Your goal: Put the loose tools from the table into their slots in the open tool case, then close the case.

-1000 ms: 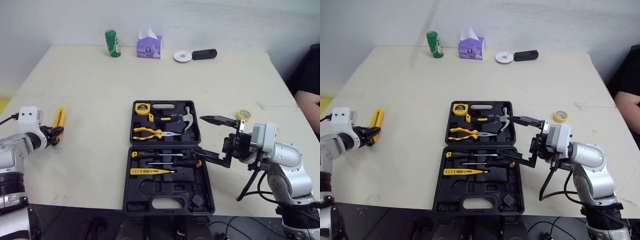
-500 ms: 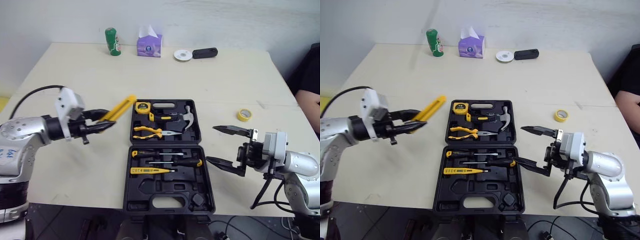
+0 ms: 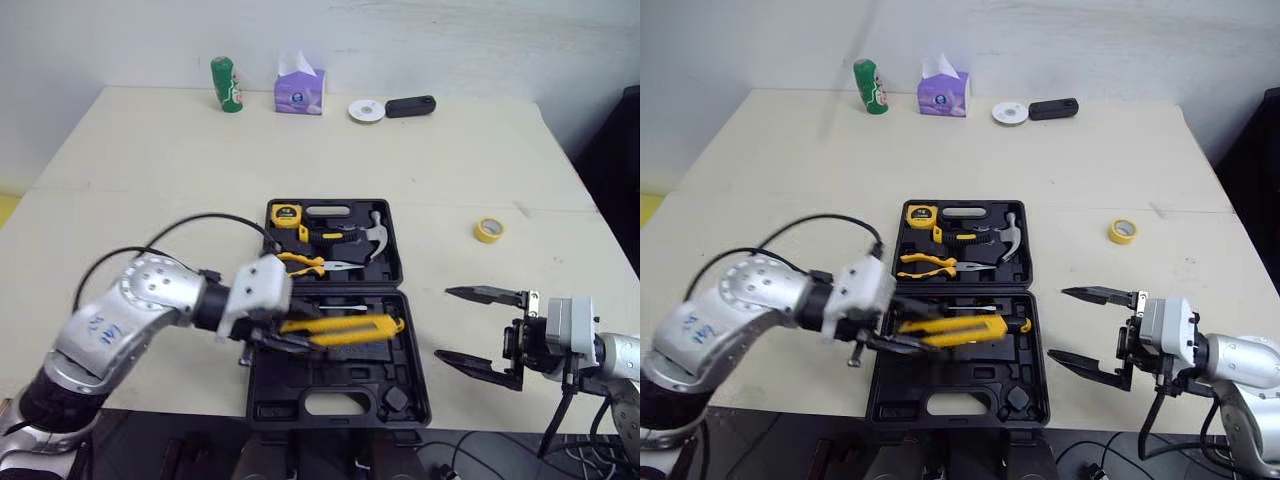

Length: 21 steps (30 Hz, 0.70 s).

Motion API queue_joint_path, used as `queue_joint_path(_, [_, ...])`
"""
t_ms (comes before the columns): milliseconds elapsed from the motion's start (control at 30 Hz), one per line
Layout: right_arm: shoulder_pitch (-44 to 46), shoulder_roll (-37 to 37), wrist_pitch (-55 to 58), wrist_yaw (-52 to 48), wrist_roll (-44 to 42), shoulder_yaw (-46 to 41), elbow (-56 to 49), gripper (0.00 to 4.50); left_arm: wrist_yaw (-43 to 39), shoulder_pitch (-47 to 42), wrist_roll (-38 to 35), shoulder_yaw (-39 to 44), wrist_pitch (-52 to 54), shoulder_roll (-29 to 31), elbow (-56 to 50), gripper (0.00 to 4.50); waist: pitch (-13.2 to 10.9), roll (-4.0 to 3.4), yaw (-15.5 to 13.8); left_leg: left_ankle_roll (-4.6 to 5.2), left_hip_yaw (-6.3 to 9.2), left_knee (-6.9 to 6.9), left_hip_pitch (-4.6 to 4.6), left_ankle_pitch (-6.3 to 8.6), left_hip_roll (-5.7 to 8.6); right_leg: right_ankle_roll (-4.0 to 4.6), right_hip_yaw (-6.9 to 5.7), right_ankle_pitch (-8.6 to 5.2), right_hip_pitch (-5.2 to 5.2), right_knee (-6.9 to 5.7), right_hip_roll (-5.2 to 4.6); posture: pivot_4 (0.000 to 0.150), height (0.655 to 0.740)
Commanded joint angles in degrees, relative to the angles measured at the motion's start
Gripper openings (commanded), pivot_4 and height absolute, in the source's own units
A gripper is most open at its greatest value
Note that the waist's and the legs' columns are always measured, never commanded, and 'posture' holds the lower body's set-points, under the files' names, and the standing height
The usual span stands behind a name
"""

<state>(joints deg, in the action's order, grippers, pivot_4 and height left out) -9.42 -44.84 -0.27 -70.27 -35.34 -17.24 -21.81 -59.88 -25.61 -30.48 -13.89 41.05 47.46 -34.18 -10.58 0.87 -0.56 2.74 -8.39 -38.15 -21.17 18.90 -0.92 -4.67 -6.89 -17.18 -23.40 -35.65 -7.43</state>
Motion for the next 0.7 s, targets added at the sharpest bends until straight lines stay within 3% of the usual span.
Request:
queue_joint_path(33, [-1.41, -1.18, 0.18, -0.54, -0.87, -1.98, -3.08, 4.5, 1.43, -2.28, 3.62, -4.15, 0.38, -0.83, -1.73, 1.28, 0.0, 0.01, -0.09, 0.0, -0.01, 0.0, -0.01, 0.0, -0.01, 0.0, 0.0, 0.0, -0.01, 0.01, 0.02, 0.15, 0.74])
queue_joint_path(300, [-8.83, -1.36, 0.0, -0.89, 0.86, -3.33, -5.18, 4.5, 1.94, -8.02, 8.19, -11.22, 5.36, -1.57, -0.4, 1.28, -0.01, 0.01, -0.96, 0.08, 0.01, -0.07, -0.02, -0.02, 0.0, 0.0, -0.02, 0.0, 0.02, 0.02, 0.01, 0.15, 0.74])
queue_joint_path(467, [-9.91, -1.33, 1.7, 1.26, -0.46, -3.78, -7.4, 4.5, 5.4, -7.15, 6.48, -10.28, 11.8, -3.58, -1.41, 1.28, -0.01, 0.02, -0.79, 0.11, 0.01, -0.11, -0.03, -0.04, -0.01, 0.0, 0.0, 0.0, 0.03, 0.0, 0.01, 0.15, 0.74])
queue_joint_path(700, [-10.73, -1.03, 3.15, 3.24, -1.66, -4.98, -9.04, 4.5, 3.93, -6.66, 5.39, -12.94, 14.45, -2.48, -4.73, 1.28, -0.01, 0.03, -0.93, 0.11, 0.04, -0.13, -0.03, -0.05, -0.01, 0.0, -0.01, 0.0, 0.04, 0.0, 0.0, 0.15, 0.74])
